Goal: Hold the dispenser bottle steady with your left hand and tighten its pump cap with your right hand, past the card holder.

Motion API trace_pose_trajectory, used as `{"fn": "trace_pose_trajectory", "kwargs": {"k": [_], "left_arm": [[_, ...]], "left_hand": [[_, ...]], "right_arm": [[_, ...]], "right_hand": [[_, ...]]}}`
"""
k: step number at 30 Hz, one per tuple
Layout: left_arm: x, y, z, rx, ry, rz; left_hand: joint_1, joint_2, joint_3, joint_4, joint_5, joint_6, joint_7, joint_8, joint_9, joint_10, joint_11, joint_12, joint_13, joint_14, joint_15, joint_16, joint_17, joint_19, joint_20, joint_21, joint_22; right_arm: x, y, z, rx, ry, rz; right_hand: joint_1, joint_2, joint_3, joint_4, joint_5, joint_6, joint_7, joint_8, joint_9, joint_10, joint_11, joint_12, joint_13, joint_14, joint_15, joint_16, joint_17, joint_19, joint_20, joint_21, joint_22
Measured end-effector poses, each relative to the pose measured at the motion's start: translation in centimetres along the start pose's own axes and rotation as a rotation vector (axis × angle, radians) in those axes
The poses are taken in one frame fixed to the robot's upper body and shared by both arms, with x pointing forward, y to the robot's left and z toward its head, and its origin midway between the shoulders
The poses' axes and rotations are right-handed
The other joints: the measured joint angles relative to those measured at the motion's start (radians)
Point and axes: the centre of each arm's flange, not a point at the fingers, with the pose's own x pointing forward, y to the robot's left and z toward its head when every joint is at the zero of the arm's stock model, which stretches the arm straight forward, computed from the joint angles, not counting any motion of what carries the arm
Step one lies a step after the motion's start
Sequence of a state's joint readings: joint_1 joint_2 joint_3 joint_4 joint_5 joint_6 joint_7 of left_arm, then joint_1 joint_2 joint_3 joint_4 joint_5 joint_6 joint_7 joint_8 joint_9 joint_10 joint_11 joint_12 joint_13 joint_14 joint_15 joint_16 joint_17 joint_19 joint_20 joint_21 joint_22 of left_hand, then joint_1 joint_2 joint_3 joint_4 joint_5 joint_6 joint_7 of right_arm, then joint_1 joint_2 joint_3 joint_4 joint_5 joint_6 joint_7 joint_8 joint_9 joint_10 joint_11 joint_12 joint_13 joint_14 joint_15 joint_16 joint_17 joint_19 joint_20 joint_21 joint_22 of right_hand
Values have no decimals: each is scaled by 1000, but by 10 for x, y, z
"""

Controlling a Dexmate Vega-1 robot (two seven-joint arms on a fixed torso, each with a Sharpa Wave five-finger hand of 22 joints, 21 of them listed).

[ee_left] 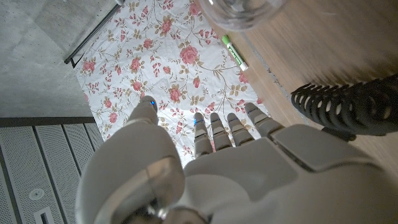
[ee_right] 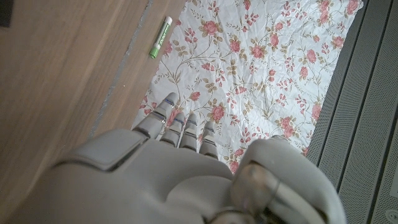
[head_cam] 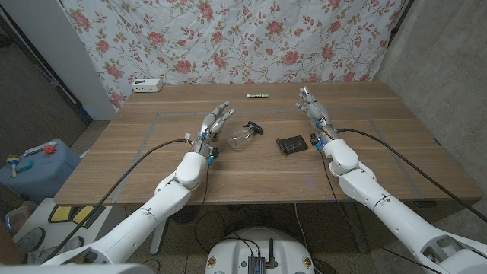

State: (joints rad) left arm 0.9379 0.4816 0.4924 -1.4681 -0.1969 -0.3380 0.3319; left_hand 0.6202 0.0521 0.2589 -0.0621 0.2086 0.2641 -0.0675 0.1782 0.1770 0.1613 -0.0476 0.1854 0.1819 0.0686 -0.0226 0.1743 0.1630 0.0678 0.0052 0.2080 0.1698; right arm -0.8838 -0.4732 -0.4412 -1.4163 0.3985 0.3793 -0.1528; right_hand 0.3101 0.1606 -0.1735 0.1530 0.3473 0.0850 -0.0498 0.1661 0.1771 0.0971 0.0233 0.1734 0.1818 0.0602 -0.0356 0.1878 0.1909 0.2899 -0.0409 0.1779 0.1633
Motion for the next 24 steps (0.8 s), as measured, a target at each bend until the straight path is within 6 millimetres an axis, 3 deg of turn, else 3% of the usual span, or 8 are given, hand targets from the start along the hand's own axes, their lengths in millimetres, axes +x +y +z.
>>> {"fn": "trace_pose_trajectory", "kwargs": {"k": [5,9,17,21,24], "left_arm": [[0,-1,4,-25,-21,-12],[4,7,-3,-35,-12,4],[5,10,-7,-64,-6,19],[5,11,-8,-77,-8,33],[4,11,-11,-87,-2,49]], "left_hand": [[1,9,0,0,-8,-13,13,0,0,-3,3,0,0,0,0,0,0,5,5,0,0],[-1,20,4,4,-9,-14,22,0,0,-5,16,0,0,3,3,0,0,13,6,0,0],[-4,41,12,4,-17,-25,32,0,0,-6,17,0,0,-2,9,0,0,20,9,0,0],[-7,51,12,4,-17,-25,40,0,0,-6,27,4,0,3,21,0,0,30,5,0,0],[-10,55,12,4,-24,-20,60,0,0,-7,47,4,0,11,32,0,0,38,-3,0,0]], "right_arm": [[1,0,-1,4,2,-5],[2,1,-2,37,4,-1],[2,0,-5,63,16,-7],[1,-1,-10,75,27,-12],[2,-2,-12,91,34,-15]], "right_hand": [[-5,3,0,0,0,-19,19,0,0,-14,0,0,0,-5,5,0,0,7,0,3,0],[-8,0,0,0,0,-26,27,0,0,-14,0,0,0,-5,5,0,0,7,0,4,0],[-8,0,0,0,0,-26,48,4,0,-14,0,0,0,-5,5,0,0,7,0,4,0],[-10,3,0,0,0,-24,54,4,0,-14,0,0,0,-5,5,0,0,7,0,4,0],[-12,1,2,-2,0,-22,63,8,0,-14,0,1,0,-9,9,0,0,7,0,4,0]]}}
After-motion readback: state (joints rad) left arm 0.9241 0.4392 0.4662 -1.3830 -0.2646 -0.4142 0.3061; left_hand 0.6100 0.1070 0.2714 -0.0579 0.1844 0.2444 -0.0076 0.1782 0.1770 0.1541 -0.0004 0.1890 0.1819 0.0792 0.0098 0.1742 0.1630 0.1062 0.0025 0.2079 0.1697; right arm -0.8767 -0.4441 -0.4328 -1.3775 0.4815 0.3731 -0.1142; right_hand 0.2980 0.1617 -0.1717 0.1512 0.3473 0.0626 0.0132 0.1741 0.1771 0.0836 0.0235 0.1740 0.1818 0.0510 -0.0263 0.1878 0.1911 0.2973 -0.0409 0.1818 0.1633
